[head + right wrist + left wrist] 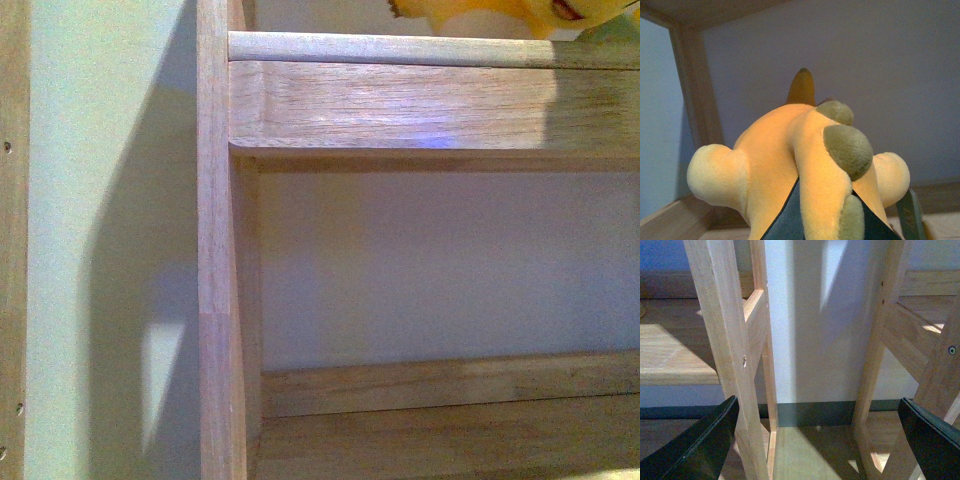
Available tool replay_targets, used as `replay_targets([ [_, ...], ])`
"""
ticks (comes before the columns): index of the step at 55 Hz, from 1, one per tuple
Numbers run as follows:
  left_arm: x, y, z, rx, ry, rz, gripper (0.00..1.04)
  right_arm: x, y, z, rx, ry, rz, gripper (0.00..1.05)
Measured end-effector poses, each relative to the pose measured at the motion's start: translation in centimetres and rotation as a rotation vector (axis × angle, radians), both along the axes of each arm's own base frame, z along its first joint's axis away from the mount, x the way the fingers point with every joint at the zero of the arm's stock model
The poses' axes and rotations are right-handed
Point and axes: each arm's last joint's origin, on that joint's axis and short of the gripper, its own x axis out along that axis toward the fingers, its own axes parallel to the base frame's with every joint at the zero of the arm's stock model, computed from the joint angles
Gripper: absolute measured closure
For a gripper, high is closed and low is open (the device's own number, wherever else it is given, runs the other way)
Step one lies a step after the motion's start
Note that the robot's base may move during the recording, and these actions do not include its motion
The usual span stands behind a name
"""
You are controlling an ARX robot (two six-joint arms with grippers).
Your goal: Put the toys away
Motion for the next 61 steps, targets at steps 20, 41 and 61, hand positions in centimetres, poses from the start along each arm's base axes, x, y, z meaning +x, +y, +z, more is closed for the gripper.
replay_targets([
  [20,0.0,0.0,0.0,0.000,0.000,0.000,0.06,3.1,5.0,-0.9,0.051,0.065,0.102,0.98],
  [41,0.0,0.0,0.0,0.000,0.000,0.000,0.06,3.3,8.2,-1.3,0.091,0.087,0.151,0.98],
  [61,0.0,0.0,0.0,0.000,0.000,0.000,0.06,3.9,7.8,-2.2,0.101,0.119,0.091,0.66],
])
